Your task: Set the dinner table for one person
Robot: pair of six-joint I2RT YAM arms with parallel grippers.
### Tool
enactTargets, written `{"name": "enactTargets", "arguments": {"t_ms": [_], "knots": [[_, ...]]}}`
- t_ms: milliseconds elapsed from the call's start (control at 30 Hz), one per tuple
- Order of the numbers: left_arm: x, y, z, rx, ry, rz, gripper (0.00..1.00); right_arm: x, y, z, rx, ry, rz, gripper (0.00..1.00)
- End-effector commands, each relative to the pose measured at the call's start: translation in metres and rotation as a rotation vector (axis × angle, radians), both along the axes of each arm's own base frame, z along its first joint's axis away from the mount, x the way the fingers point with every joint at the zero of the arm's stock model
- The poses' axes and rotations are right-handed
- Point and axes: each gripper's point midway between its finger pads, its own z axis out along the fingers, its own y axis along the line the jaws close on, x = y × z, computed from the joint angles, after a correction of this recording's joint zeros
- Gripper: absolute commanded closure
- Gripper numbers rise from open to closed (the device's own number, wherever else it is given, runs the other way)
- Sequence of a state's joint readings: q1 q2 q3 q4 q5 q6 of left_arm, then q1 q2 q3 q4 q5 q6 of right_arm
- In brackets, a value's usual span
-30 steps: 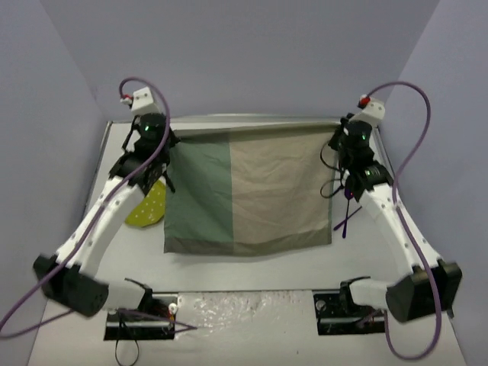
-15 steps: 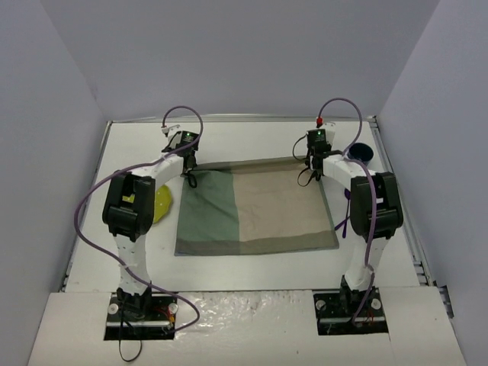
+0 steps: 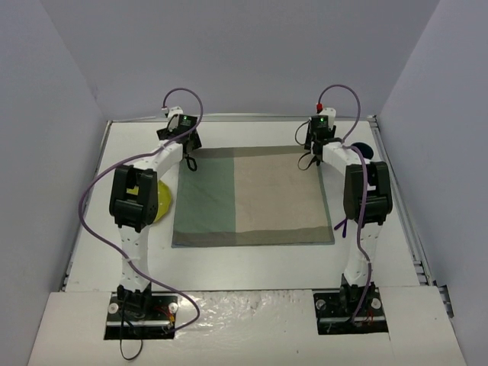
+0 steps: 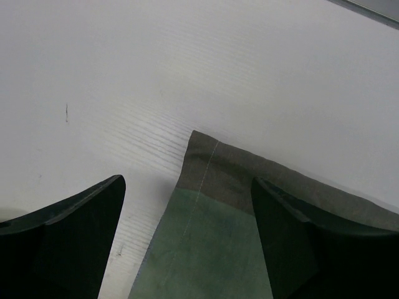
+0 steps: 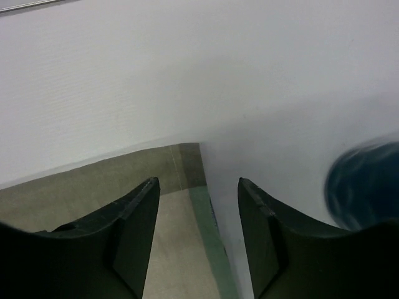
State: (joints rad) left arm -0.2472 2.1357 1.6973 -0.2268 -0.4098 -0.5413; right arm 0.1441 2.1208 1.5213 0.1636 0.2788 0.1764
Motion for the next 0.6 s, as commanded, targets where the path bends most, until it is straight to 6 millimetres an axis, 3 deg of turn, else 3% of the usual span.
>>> {"name": "enactTargets", "arguments": {"t_ms": [0,100,200,300,400,567], "knots": [[0.006,0.014,0.093,0.025,-0.171,-0.001,0.06,0.02,0.003,0.085,0.004,-0.158,0.034,0.44],[-0.007,-0.001,0.114,-0.035,-0.196,-0.08,0.03,0.01,0.015,0.122,0.063,-0.217,0.097,0.35],[-0.027,-0.025,0.124,-0.121,-0.186,-0.192,0.03,-0.007,0.029,0.128,0.145,-0.221,0.14,0.34],[-0.044,-0.042,0.113,-0.192,-0.136,-0.258,0.04,-0.022,0.036,0.124,0.213,-0.213,0.151,0.34],[-0.062,-0.048,0.082,-0.235,-0.066,-0.267,0.1,-0.037,0.042,0.1,0.275,-0.188,0.144,0.34],[-0.058,-0.055,0.039,-0.278,-0.014,-0.26,0.14,-0.043,0.053,0.06,0.334,-0.122,0.196,0.37]]}}
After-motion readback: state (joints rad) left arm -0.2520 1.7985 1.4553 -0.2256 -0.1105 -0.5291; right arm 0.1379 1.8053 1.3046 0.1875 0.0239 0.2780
